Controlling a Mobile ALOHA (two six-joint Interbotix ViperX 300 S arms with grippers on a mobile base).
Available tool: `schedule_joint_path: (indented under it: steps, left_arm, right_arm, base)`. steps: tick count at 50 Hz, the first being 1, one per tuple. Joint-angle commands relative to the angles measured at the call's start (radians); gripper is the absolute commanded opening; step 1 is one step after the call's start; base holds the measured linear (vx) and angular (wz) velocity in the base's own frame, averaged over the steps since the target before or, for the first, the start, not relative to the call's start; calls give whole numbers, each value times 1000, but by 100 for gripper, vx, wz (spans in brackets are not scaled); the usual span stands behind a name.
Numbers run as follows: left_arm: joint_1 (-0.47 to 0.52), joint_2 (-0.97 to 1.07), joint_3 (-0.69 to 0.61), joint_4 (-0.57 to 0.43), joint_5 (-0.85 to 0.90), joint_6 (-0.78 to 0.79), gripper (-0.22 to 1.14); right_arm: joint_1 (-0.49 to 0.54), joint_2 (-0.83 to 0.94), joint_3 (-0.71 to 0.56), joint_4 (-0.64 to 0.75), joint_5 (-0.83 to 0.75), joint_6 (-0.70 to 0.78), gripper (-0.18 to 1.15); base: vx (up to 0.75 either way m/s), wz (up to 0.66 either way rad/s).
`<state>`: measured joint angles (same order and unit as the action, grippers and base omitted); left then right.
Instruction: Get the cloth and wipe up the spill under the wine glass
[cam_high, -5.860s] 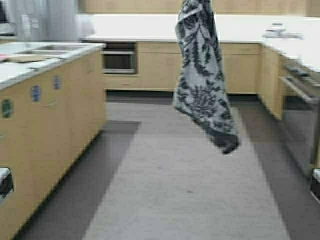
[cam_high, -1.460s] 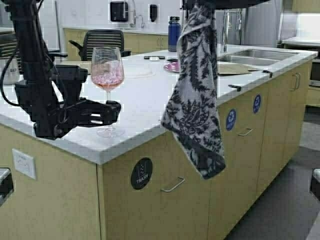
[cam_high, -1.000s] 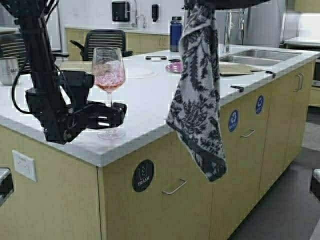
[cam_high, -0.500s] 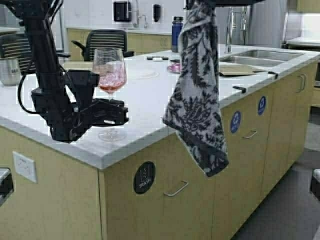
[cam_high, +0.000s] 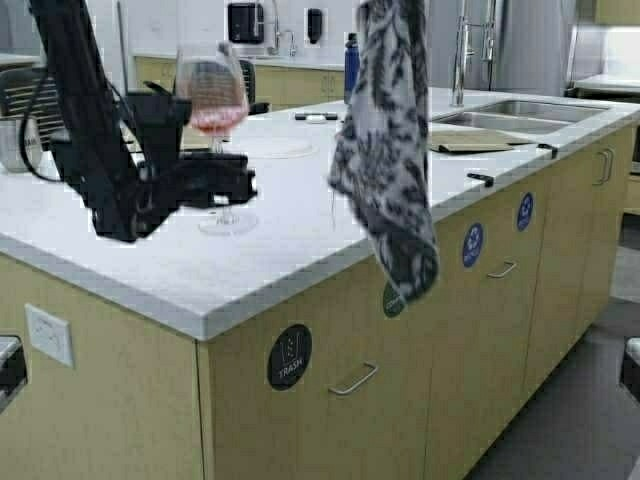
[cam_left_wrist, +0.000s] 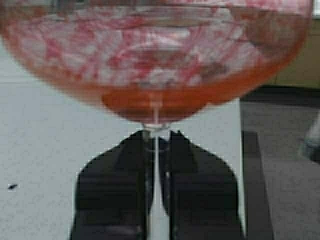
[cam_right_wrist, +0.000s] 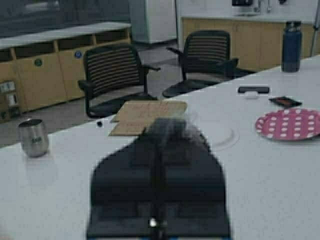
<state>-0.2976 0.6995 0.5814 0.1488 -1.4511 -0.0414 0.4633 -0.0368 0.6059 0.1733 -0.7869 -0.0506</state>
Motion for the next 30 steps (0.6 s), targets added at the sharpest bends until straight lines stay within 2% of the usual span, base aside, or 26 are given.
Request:
schedule_joint_path:
  steps: [1,10,16,30]
  left_arm:
    - [-5,-141,74,3,-11,0,21]
    - [-5,-298,207,3,-8,-12,21]
    - [-5,-408,298,2,14,-32,20]
    - [-5,-649,368,0,192,-98,20]
  right_arm:
    - [-11,83,-181,-8,-14,0,6]
    - [-17,241,-411,-44,12,2,6]
    - [-15,327,-517,-67,55,5,6]
    - [44,443,-535,-98,67,3,6]
  base:
    - [0,0]
    - [0,0]
    - [0,0]
    - [0,0]
